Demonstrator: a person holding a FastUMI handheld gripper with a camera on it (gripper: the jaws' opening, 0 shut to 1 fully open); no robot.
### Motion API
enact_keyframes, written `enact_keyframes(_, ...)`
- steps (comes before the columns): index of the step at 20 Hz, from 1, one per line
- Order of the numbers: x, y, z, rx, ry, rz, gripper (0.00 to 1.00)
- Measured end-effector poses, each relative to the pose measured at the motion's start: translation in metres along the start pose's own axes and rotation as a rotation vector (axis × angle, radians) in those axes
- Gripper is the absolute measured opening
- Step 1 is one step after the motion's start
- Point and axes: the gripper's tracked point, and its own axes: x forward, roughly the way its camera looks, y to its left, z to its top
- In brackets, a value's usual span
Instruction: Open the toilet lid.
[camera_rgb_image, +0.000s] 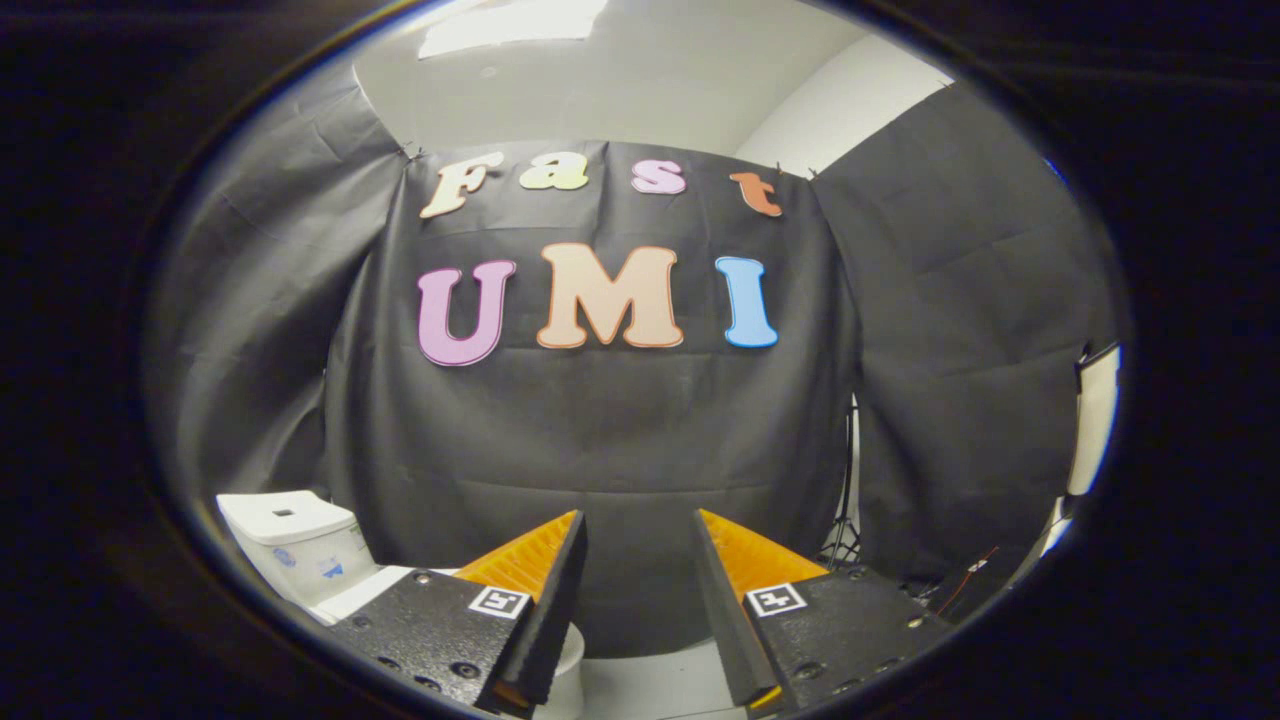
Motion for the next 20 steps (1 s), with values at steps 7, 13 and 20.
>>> enact_keyframes(7,0.0029,0.0012,-0.0014,0.013,-0.001,0.008,0.64)
enact_keyframes(13,0.0019,-0.0008,-0.0029,0.026,0.001,0.005,0.64)
enact_keyframes(20,0.0024,-0.0031,-0.0066,0.035,0.011,0.006,0.64)
